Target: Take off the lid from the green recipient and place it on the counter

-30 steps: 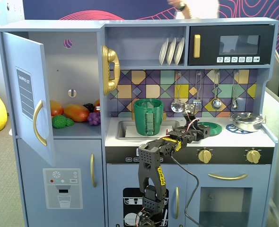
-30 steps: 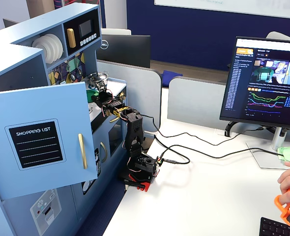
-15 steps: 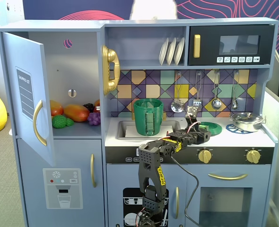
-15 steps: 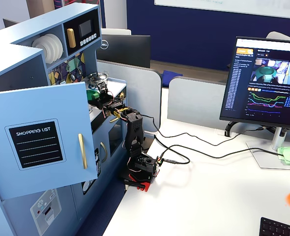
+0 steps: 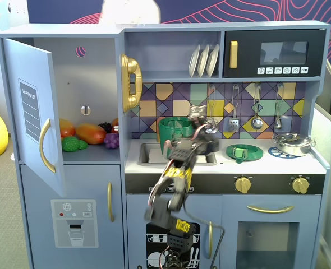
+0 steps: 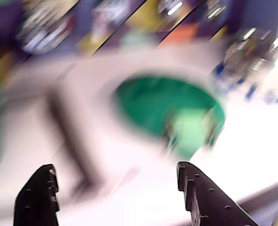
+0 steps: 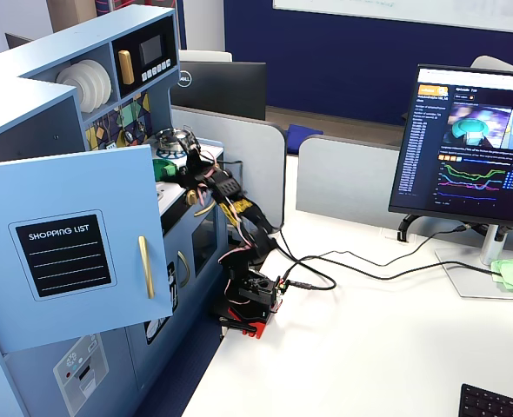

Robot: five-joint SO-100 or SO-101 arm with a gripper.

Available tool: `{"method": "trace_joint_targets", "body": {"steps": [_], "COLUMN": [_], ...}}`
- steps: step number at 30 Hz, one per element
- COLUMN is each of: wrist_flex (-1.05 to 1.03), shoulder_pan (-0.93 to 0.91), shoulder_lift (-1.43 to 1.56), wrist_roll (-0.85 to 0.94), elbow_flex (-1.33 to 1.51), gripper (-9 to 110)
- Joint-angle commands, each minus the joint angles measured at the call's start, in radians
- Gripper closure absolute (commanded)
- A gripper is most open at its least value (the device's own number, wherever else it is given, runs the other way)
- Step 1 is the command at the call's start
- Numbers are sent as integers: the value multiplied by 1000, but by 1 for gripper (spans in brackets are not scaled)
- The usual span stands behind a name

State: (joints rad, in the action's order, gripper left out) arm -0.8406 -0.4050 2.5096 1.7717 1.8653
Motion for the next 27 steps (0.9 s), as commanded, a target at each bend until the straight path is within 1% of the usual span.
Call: {"method": "trace_joint_targets", "body": {"steps": [1, 4, 6, 12, 15, 17, 21, 25, 27], "wrist_flex": [-224, -258, -215, 71, 132, 114, -41, -268, -347], "shoulder_pan": [115, 186, 229, 342, 385, 402, 414, 413, 413], "shoulder_lift": [225, 322, 367, 417, 425, 431, 449, 509, 543], "wrist_roll": [23, 54, 46, -43, -63, -114, -227, -210, -224], "elbow_flex": [120, 314, 466, 916, 1065, 1117, 1129, 1131, 1131], "gripper": [81, 82, 83, 85, 87, 88, 90, 101, 101]}}
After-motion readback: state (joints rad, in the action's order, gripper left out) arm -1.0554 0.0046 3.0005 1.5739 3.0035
